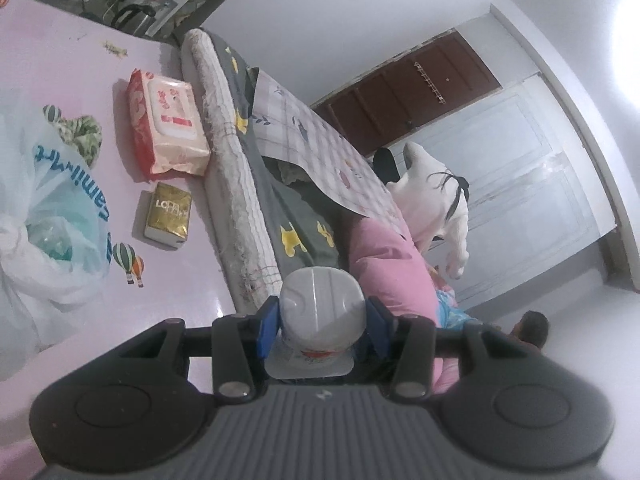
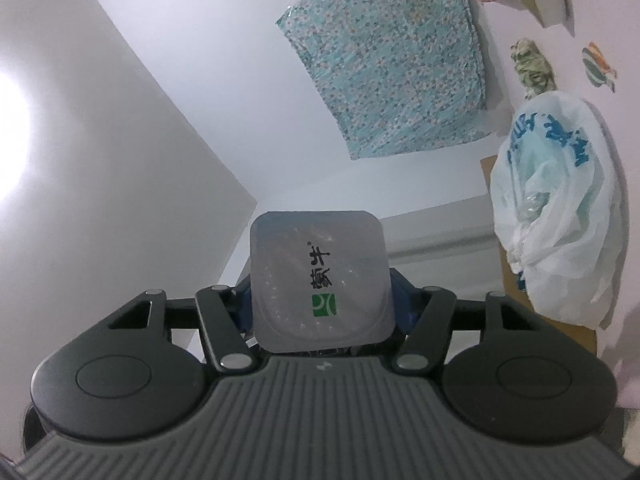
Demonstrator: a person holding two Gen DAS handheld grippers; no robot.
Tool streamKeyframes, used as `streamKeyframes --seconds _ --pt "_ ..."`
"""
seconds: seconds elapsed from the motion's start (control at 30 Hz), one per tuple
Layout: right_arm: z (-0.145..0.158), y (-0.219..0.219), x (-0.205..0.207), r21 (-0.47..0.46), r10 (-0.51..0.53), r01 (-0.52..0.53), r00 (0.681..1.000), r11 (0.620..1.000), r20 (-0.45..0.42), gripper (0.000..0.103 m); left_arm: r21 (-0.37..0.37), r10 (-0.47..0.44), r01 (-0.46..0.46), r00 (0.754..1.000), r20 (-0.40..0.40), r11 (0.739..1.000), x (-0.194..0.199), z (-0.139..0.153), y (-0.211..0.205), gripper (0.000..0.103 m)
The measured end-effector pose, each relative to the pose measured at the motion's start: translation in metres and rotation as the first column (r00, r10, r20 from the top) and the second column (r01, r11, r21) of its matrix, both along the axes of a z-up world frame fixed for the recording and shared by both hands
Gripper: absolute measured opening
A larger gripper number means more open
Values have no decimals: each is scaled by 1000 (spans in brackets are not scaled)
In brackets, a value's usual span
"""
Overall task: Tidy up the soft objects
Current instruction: 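Lower the yogurt cup toward the left gripper and grasp it with the left gripper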
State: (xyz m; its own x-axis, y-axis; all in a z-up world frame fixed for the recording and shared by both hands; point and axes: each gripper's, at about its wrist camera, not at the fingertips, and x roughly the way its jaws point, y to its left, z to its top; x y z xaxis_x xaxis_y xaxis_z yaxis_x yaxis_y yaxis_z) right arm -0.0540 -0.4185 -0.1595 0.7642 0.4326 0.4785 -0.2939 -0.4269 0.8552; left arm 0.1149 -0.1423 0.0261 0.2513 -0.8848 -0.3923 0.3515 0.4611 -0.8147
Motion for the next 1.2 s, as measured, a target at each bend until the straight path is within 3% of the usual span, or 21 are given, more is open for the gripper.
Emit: streamKeyframes --seconds 0.13,0.23,0.3,0.4,0.47,0.57,0.63,0.73,0.77,0.87,0.9,0.97,1.0,1.2 --pt "1 -5 -3 -56 -25 24 999 998 -29 61 10 -5 5 1000 -17 1000 4 -6 0 49" --pt "7 -12 -4 -169 -53 41 996 985 -69 60 49 4 -3 1000 -12 999 7 -10 0 49" --pt "13 -21 -5 -284 -85 49 990 958 -116 60 82 24 -24 1000 3 996 9 -12 2 53" --pt "19 -32 -2 -477 -141 25 968 879 -209 60 132 44 -47 999 29 990 12 -16 8 53" --pt "23 -37 4 -616 -182 -31 942 787 -281 60 190 61 -70 997 52 979 13 -19 10 52" --pt "34 -33 17 -793 -235 -160 904 587 -357 60 248 81 -97 994 74 964 14 -22 15 52" --pt "44 -23 28 -862 -254 -228 894 453 -369 60 277 87 -108 992 87 955 13 -23 18 52" --pt "67 -4 41 -931 -266 -292 900 220 -345 60 329 87 -121 989 117 936 11 -23 22 53" --pt "75 5 46 -942 -262 -311 905 123 -334 60 346 85 -124 988 128 930 10 -23 23 53" --pt "83 34 58 -925 -235 -359 917 -127 -323 60 382 81 -132 986 146 915 5 -24 24 53" --pt "83 42 59 -912 -225 -366 919 -185 -323 61 387 80 -131 986 144 913 4 -26 25 53" --pt "84 54 60 -897 -210 -351 930 -269 -301 61 388 84 -132 987 138 912 3 -28 27 57" --pt "85 59 61 -893 -202 -344 934 -289 -294 62 390 86 -133 987 136 911 2 -29 27 58" --pt "86 76 63 -894 -172 -320 945 -315 -278 64 405 57 -97 992 110 909 2 -39 16 63"
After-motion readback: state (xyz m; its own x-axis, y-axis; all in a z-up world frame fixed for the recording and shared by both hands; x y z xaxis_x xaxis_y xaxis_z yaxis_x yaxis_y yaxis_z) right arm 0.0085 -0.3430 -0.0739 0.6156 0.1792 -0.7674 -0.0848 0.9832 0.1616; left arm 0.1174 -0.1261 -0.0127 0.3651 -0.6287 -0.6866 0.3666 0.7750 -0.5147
